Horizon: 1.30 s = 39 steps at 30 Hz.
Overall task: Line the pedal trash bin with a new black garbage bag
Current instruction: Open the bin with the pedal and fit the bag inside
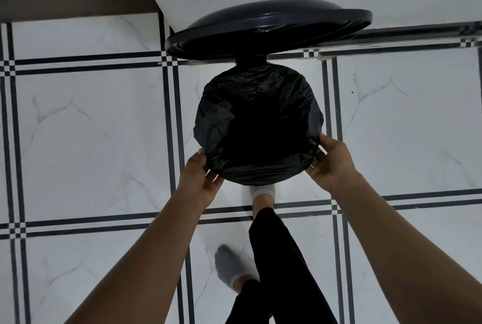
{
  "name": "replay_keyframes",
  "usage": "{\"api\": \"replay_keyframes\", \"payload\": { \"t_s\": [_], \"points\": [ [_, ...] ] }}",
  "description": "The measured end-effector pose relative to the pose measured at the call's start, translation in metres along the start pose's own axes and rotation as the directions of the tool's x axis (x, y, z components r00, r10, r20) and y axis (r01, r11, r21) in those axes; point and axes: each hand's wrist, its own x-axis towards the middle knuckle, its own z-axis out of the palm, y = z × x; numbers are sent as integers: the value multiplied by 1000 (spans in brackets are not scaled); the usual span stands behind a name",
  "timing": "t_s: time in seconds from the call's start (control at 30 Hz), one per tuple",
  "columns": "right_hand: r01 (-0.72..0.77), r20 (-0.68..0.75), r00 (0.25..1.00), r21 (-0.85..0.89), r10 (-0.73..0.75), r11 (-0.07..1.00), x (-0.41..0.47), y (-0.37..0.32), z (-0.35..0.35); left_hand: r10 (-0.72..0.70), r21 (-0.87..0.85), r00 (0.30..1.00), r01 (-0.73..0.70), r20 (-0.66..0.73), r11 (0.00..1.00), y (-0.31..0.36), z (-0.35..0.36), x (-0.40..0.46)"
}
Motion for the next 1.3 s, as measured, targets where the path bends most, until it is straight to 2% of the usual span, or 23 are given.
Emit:
{"api": "replay_keyframes", "payload": {
  "t_s": [0.13,0.27,0.4,0.57,0.67,0.77,0.97,1.13,1.2,1.3],
  "points": [
    [66,-1,998,-91,-66,994,1,-7,-2,109,159,993,-102,-37,982,6,-2,0],
    [67,-39,996,-151,-74,986,4,-15,-2,171,263,984,-150,-59,953,11,0,-3],
    [39,-56,997,-115,-46,993,4,-24,3,183,218,979,-161,-85,963,12,3,-8],
    [-2,-84,996,-210,-16,978,8,-29,10,138,255,983,-104,-119,961,22,10,-6],
    [-56,-141,989,-155,34,986,8,-32,11,111,220,987,-84,-113,972,27,10,-4],
    [-70,-154,987,-111,53,991,6,-36,13,162,221,980,-135,-111,966,26,6,3],
    [-54,-170,985,-200,19,978,1,-43,17,441,383,890,-369,-118,847,25,8,5],
    [-42,-165,986,-212,6,976,1,-42,19,574,535,791,-398,-212,745,20,15,2],
    [-55,-156,987,-199,24,978,-2,-42,21,561,519,792,-384,-241,764,19,17,1],
    [-91,-166,985,-220,55,971,-4,-46,24,457,367,833,-338,-311,867,19,20,-2]
  ]
}}
